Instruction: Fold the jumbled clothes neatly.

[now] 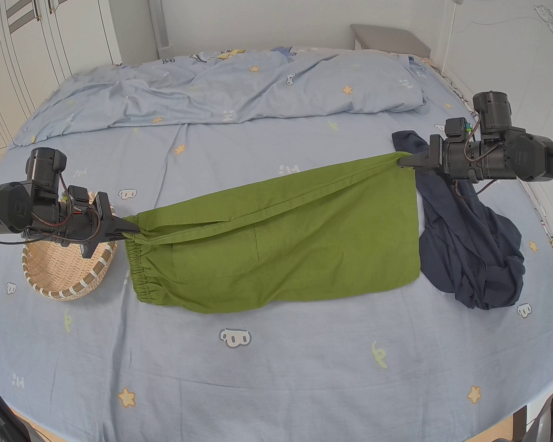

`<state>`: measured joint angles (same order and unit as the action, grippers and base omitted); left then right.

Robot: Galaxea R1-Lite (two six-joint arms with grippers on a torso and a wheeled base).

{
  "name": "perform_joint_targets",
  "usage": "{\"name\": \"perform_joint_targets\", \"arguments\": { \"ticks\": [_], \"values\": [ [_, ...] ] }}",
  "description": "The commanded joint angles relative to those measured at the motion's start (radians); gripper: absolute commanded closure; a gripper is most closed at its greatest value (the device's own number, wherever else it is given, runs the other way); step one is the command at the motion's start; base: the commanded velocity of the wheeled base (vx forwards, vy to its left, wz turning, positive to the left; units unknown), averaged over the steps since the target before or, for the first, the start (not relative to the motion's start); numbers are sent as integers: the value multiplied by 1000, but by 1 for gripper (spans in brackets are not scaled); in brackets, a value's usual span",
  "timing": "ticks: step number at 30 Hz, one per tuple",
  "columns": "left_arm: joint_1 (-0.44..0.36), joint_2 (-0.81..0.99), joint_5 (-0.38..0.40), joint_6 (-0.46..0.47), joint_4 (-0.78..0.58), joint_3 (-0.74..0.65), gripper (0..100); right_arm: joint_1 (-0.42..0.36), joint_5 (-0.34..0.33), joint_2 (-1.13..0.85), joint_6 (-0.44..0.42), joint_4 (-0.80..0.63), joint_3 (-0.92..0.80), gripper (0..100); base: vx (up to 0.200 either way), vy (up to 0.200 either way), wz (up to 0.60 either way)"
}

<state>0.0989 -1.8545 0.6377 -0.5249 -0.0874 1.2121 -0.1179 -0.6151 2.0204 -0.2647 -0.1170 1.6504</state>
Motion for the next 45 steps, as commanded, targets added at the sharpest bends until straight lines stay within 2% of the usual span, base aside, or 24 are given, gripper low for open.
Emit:
{"name": "perform_joint_targets", "arguments": {
  "ticks": [1, 16, 43, 44, 45],
  "values": [
    [1, -12, -1, 0, 0, 9, 100, -5, 0, 52, -1, -9, 74, 100, 0, 0, 0],
    [22, -15, -1, 2, 3, 6, 100, 0, 0, 123, 2, -26, 155, 100, 0, 0, 0],
    [16, -72, -1, 8, 9, 14, 100, 0, 12, 187, 33, -15, 140, 100, 0, 0, 0],
    [16, -72, -1, 9, 9, 15, 0, 0, 11, 187, 33, -15, 141, 0, 0, 0, 0],
    [13, -74, -1, 13, 12, 18, 0, -2, 9, 189, 33, -15, 141, 0, 0, 0, 0]
  ]
}}
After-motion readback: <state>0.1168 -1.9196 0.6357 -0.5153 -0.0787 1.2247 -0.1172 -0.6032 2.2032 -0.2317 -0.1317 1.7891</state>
